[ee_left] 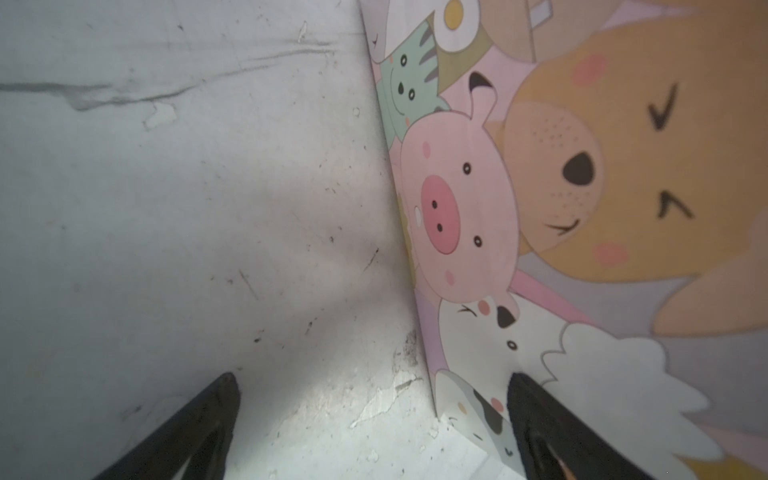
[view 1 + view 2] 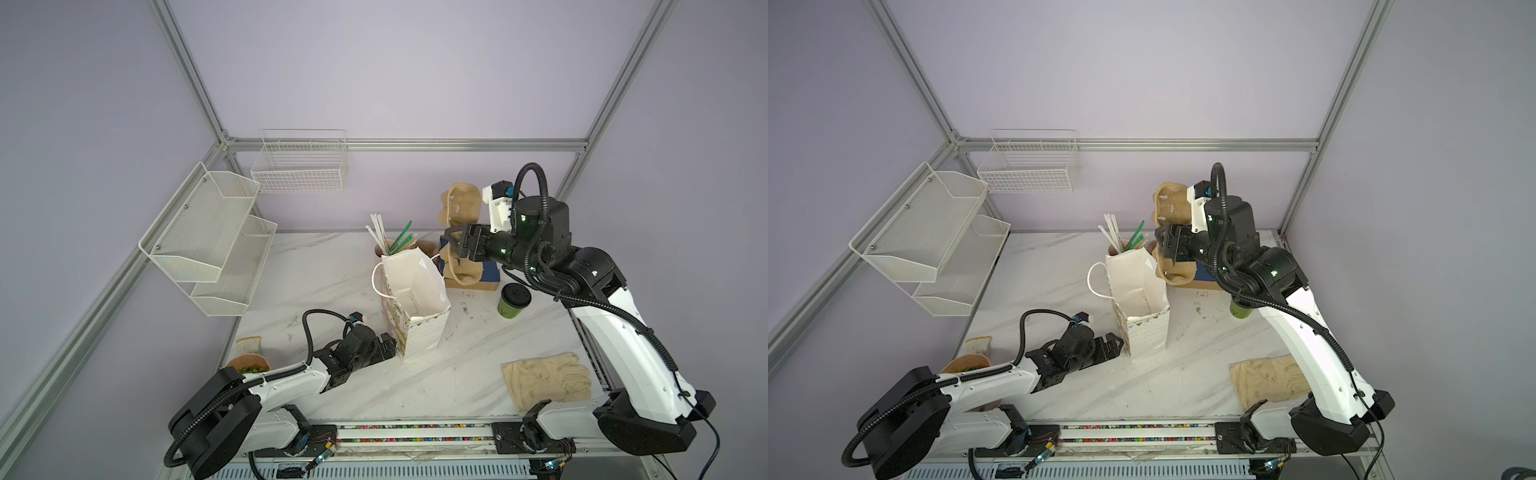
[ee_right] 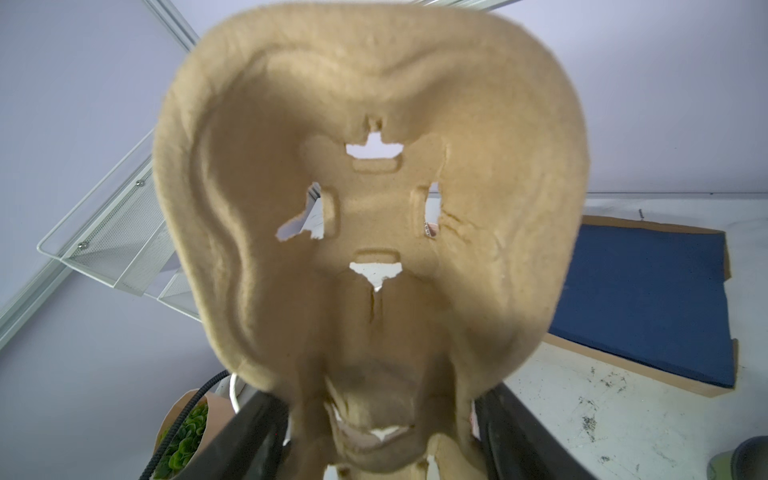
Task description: Pack the takeout coffee
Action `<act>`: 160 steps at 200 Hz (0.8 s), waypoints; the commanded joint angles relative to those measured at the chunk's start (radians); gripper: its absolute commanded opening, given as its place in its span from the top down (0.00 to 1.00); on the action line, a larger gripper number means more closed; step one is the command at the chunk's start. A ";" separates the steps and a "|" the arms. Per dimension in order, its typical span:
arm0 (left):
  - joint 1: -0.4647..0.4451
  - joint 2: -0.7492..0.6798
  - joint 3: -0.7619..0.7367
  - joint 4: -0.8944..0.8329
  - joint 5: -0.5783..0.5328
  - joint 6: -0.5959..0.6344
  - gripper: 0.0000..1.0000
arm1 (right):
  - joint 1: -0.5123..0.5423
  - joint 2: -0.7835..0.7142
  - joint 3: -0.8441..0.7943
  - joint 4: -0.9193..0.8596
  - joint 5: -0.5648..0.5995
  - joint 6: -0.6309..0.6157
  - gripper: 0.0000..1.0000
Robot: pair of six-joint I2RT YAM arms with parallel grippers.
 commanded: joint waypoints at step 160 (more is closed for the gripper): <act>0.015 -0.535 0.548 -0.692 -0.680 0.691 0.00 | 0.237 0.383 0.316 -0.293 0.266 -0.013 0.29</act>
